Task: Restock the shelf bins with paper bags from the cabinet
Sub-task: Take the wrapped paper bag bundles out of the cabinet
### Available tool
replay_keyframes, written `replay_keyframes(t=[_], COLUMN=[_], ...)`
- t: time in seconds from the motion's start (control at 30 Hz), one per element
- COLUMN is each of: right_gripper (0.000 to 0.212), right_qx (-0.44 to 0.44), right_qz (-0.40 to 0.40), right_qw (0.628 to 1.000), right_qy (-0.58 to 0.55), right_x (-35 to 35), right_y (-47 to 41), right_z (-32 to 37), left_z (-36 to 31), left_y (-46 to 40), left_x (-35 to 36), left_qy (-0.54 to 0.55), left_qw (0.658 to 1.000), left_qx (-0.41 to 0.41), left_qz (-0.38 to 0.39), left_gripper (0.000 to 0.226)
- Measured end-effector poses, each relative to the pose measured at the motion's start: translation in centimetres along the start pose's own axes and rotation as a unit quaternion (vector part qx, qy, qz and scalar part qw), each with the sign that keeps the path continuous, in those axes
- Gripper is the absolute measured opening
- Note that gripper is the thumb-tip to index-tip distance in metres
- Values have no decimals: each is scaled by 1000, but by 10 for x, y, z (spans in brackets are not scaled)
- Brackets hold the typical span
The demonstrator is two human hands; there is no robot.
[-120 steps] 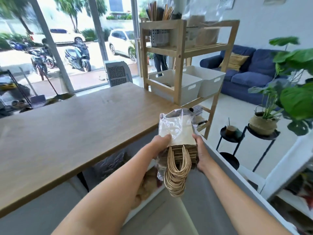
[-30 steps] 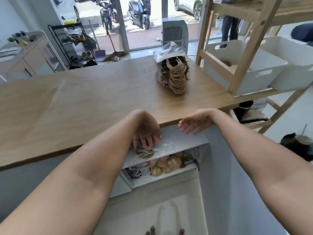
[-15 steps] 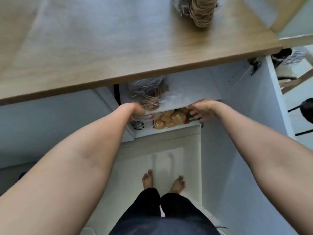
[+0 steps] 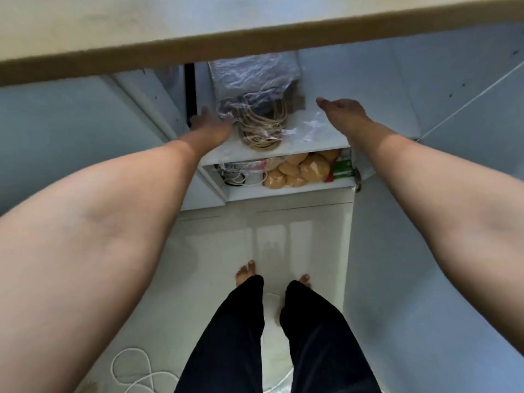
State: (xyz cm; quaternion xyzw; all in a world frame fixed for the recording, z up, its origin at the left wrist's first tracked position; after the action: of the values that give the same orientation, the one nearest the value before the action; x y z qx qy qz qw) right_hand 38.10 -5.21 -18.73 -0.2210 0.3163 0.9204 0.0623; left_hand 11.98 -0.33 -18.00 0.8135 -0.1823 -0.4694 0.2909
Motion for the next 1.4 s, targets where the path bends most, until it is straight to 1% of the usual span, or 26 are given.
replay_keyframes(t=[0.1, 0.2, 0.23, 0.3, 0.33, 0.4, 0.47, 0.5, 0.53, 0.6, 0.63, 0.7, 0.77, 0.87, 0.97, 1.0, 1.1, 1.2, 1.23, 1.3, 1.33, 1.4], right_gripper=[70, 63, 69, 96, 104, 115, 121, 116, 106, 84, 75, 62, 48, 31, 26, 25, 25, 32, 32, 28, 25, 22], right_qx=[-17, -16, -13, -2, 2, 14, 33, 37, 33, 21, 18, 25, 38, 54, 91, 106, 138, 168, 174, 187, 196, 209], right_qz=[-11, -5, -4, -7, -3, 23, 36, 29, 15, -16, -23, -10, 20, 47, 68, 73, 103, 122, 123, 129, 131, 128], right_qw=[999, 996, 994, 986, 980, 968, 967, 970, 974, 981, 981, 976, 973, 972, 968, 967, 955, 937, 931, 915, 910, 911], right_qy=[-25, -88, -112, -168, -200, -249, -251, -240, -224, -194, -194, -214, -227, -224, -225, -220, -242, -280, -295, -333, -341, -331], right_x=[14, 25, 29, 36, 40, 48, 53, 55, 57, 57, 57, 57, 55, 49, 48, 49, 50, 51, 52, 50, 49, 44], right_y=[-39, -68, -79, -97, -104, -120, -132, -138, -141, -147, -149, -148, -141, -124, -99, -88, -57, -31, -24, -8, 0, 16], right_z=[2, 4, 2, -1, -2, -3, -4, -4, -1, 0, 0, -3, -8, -14, -27, -32, -47, -65, -71, -82, -86, -95], left_z=[-3, -7, -7, -11, -14, -19, -19, -18, -17, -14, -14, -13, -11, -5, 7, 10, 17, 22, 27, 37, 43, 48], left_y=[-35, -65, -76, -96, -104, -120, -126, -130, -133, -140, -139, -136, -125, -112, -96, -89, -67, -44, -39, -31, -30, -22], left_x=[3, 7, 8, 10, 10, 9, 9, 10, 10, 13, 14, 14, 15, 22, 37, 43, 63, 77, 80, 87, 92, 96], left_qy=[73, 186, 228, 299, 324, 347, 357, 363, 371, 384, 387, 386, 380, 392, 392, 390, 386, 388, 393, 397, 401, 394], left_qw=[996, 980, 971, 953, 946, 938, 934, 931, 928, 922, 920, 920, 922, 916, 913, 912, 905, 896, 891, 882, 876, 879], left_qx=[-9, -17, -23, -9, 0, 13, 10, 6, 4, 5, 5, 7, 4, -36, -83, -97, -126, -139, -145, -167, -178, -183], left_qz=[-43, -63, -62, -42, -26, -1, 13, 24, 37, 49, 57, 64, 69, 73, 72, 79, 128, 168, 177, 193, 199, 197], left_gripper=[75, 83, 85, 78, 75, 69, 67, 62, 55, 30, 25, 30, 31, 30, 33, 37, 51, 60, 66, 88, 92, 79])
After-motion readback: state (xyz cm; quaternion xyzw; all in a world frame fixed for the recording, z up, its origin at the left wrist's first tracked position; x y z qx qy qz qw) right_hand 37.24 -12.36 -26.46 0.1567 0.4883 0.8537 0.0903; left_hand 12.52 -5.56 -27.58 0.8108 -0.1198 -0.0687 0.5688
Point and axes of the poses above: each hand's wrist, its own y-axis away from the middle knuckle, its own x-axis out of the palm, z = x × y, the point moved 4 cm from there along -y, towards the middle knuckle, and after that the axes turned 10 degrees about z, right-handed, at the moved point
